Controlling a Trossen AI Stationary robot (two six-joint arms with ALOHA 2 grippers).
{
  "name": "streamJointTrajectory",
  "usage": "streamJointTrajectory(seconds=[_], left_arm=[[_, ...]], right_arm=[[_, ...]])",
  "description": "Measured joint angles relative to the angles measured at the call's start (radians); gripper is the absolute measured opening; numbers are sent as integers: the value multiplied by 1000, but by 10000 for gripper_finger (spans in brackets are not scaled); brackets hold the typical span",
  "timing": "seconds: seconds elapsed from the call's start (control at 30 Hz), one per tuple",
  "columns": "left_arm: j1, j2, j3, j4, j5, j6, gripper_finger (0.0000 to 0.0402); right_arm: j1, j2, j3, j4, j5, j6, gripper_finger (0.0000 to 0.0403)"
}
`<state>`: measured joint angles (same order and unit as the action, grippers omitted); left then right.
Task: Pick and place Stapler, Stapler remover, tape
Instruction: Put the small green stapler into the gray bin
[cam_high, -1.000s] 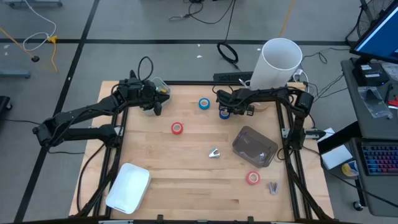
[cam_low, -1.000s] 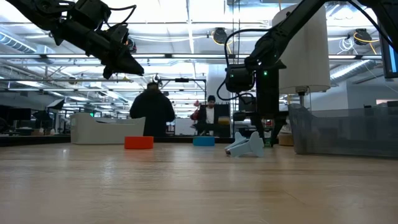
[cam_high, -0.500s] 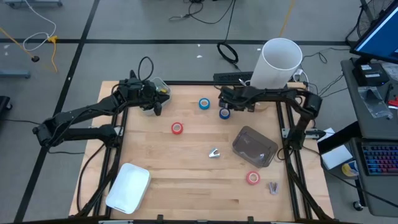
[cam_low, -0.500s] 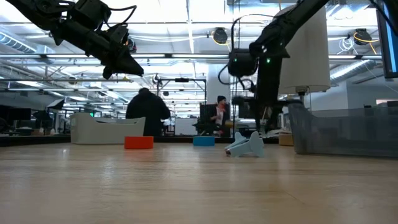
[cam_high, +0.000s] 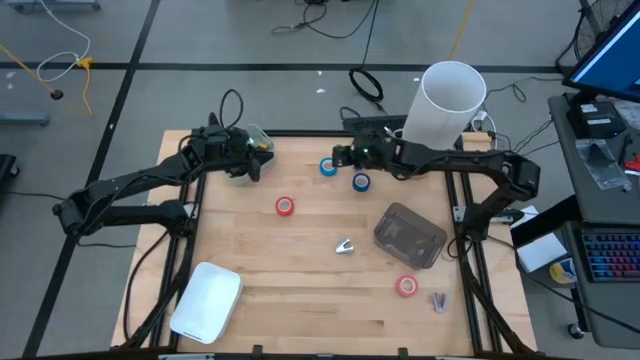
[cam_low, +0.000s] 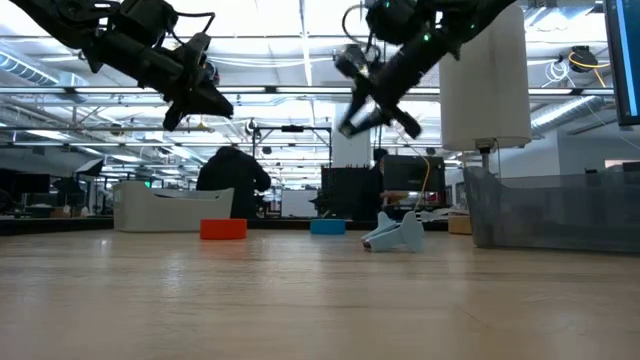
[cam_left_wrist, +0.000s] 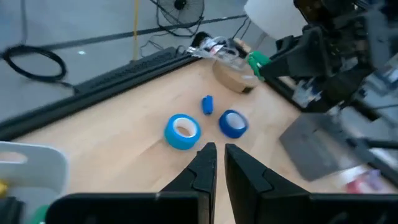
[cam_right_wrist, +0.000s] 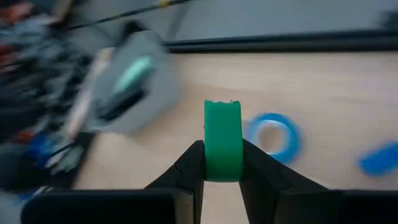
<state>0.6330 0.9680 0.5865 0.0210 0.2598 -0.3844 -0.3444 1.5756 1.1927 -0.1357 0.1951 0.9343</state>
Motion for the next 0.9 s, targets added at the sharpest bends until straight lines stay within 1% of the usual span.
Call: streamJointTrajectory(seconds=[0.1, 0.23, 0.43, 0.53, 0.67, 0.77, 0.9], left_arm=[[-22, 0, 0, 56, 21, -50, 33], [-77, 0, 0, 173, 23, -100, 34], [-174, 0, 0, 295, -67, -121, 39], [-213, 0, 0, 307, -129, -150, 66], [-255, 0, 0, 318, -210, -188, 117], [-277, 21, 1, 380, -218, -228, 149], [-310, 89, 2, 509, -216, -256, 174]], right_arm=[[1, -1, 0, 129, -91, -54, 68], [1, -1, 0, 226, -180, -91, 70], [4, -1, 0, 293, -266, -117, 67], [18, -1, 0, 307, -277, -117, 71], [48, -1, 0, 319, -278, -135, 67], [67, -1, 0, 355, -279, -136, 66], [80, -1, 0, 385, -279, -137, 71]])
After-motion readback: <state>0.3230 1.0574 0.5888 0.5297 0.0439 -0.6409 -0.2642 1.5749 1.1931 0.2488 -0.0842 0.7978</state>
